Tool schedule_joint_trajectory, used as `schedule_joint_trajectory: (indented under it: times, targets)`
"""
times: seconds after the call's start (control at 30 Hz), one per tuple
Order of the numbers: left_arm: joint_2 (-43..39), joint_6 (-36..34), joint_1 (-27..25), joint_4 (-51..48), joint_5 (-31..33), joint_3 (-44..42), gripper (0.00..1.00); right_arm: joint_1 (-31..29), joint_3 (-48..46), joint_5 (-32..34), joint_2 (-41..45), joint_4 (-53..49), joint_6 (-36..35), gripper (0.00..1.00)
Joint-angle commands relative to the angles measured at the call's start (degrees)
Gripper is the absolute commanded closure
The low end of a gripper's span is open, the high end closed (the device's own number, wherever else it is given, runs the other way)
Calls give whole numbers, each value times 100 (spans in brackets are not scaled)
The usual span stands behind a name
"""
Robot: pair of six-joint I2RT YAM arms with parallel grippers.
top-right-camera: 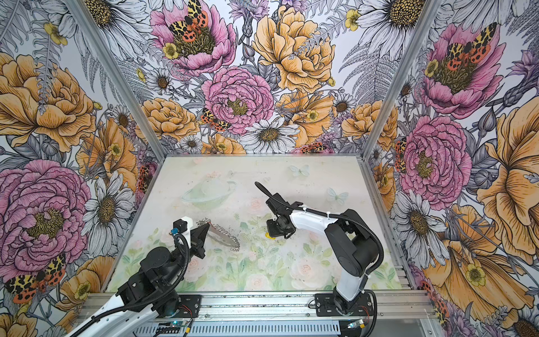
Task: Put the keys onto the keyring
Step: 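Lift the yellow-tag key with the right gripper and carry it toward the left gripper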
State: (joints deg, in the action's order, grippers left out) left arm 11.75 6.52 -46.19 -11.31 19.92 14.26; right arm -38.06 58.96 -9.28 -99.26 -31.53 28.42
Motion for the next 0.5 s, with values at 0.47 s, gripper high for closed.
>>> schedule_joint_trajectory:
  times: [0.47]
  targets:
    - [-44, -72, 58, 291, -94, -20, 100, -26, 320, 212, -320, -55, -109, 90]
